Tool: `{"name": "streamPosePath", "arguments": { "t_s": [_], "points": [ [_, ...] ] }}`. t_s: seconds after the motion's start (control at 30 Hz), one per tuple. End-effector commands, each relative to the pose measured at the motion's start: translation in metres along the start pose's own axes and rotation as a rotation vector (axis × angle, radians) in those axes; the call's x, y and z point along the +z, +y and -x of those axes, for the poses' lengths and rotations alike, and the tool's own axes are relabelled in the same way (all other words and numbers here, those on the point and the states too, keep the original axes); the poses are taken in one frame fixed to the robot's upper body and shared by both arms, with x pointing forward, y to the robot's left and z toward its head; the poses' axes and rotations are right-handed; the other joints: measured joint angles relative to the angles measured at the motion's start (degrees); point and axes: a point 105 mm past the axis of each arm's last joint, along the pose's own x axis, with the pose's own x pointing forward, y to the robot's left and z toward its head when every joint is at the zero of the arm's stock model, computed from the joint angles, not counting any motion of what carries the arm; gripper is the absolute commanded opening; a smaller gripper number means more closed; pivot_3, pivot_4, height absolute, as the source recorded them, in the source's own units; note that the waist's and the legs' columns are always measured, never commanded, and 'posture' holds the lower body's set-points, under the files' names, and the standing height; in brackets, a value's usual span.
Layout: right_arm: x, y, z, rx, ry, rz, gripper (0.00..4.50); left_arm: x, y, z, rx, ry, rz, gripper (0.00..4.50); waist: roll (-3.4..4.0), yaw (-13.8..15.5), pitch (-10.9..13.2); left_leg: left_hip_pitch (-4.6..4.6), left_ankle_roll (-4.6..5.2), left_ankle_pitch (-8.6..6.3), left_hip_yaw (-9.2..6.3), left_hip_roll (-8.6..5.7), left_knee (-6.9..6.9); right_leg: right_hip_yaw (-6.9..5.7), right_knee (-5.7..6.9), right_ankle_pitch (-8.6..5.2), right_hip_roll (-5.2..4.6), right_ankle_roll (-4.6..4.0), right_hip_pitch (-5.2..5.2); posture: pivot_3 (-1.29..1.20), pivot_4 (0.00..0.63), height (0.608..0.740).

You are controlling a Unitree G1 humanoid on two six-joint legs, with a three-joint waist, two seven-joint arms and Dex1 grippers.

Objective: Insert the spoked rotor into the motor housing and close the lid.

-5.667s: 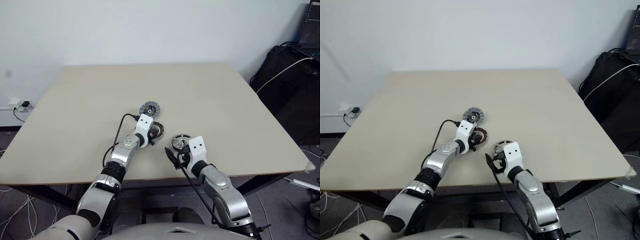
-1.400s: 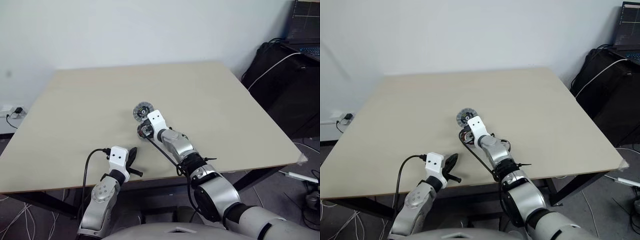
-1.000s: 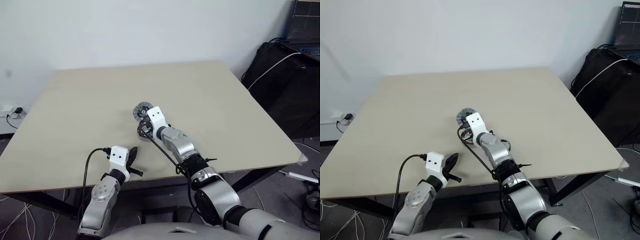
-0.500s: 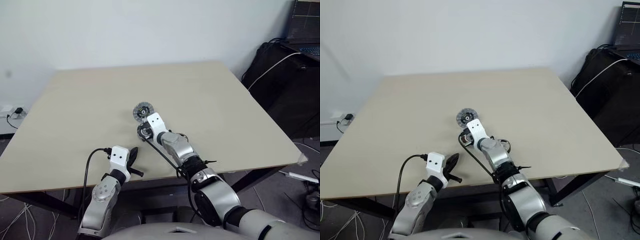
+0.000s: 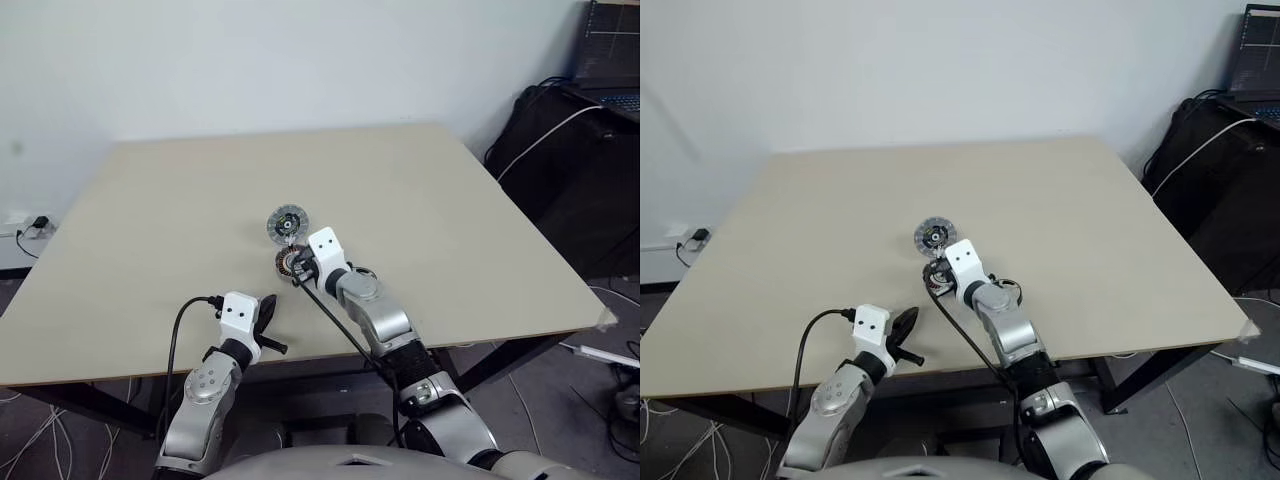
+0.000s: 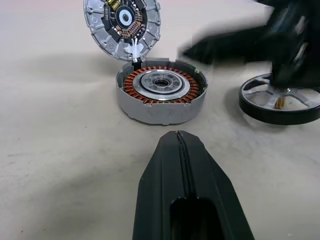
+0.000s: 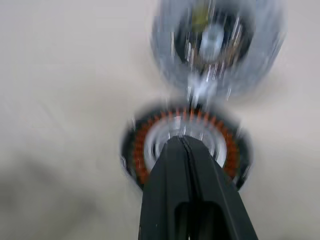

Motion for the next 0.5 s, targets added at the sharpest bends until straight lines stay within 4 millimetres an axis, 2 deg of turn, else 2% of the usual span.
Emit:
{"name": "streamPosePath", "arguments": {
  "t_s": [0.03,0.13,0.3,0.5],
  "points": [
    [0.02,-0.013,0.025,-0.021,-0.091,0.0,0.02,0.012,-0.001,0.001,-0.004,-0.043,-0.009,0.0,-0.02,0.3,0.0,0.0,0.01,-0.01,-0.01,0.0,0.0,-0.01,-0.03,0.0,0.0,0.01,0.02,0.0,0.0,0.74],
    [0.012,-0.034,0.049,-0.096,-0.075,-0.038,0.6,0.01,-0.002,0.001,-0.008,-0.036,-0.006,0.0,-0.07,0.7,0.0,0.0,0.02,-0.01,-0.01,-0.01,0.01,-0.03,-0.06,-0.01,-0.02,0.02,0.05,0.0,0.0,0.74],
    [-0.01,-0.057,0.087,-0.2,-0.024,-0.137,2.23,0.008,-0.003,0.001,-0.021,-0.027,0.003,0.0,-0.14,0.7,0.1,-0.02,0.02,-0.01,0.0,0.04,0.03,-0.03,-0.05,-0.18,-0.22,0.29,0.04,0.0,0.0,0.74],
    [-0.031,-0.066,0.103,-0.275,0.025,-0.289,4.18,0.008,-0.003,-0.001,-0.039,-0.018,0.001,0.0,-0.24,0.6,0.2,-0.02,0.03,0.01,0.02,0.1,0.04,-0.06,-0.04,-0.2,-0.22,0.34,0.03,0.0,0.0,0.74]
  ]
}}
